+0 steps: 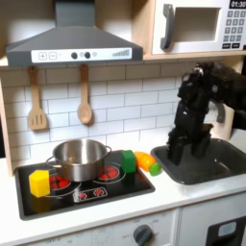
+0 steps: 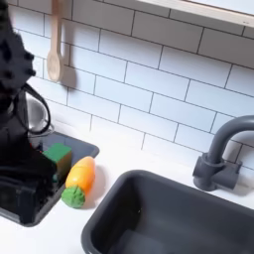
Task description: Reach green block
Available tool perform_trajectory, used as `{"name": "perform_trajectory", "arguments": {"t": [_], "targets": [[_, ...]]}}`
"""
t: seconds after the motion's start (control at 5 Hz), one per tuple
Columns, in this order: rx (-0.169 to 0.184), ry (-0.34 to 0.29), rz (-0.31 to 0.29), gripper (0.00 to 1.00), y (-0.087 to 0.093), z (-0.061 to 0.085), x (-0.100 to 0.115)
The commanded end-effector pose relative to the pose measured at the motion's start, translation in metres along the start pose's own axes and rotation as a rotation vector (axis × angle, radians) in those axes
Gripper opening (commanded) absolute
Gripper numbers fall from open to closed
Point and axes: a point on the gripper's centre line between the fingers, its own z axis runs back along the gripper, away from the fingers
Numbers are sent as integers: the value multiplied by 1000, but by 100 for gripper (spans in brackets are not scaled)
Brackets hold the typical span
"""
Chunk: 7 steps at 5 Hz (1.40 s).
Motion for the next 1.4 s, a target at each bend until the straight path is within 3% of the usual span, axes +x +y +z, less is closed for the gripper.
{"name": "perform_trajectory", "arguments": {"t": [0.0, 1.2], "targets": [[12, -23, 31, 100, 8, -4, 30], [28, -14, 71, 100, 22, -33, 104]]}}
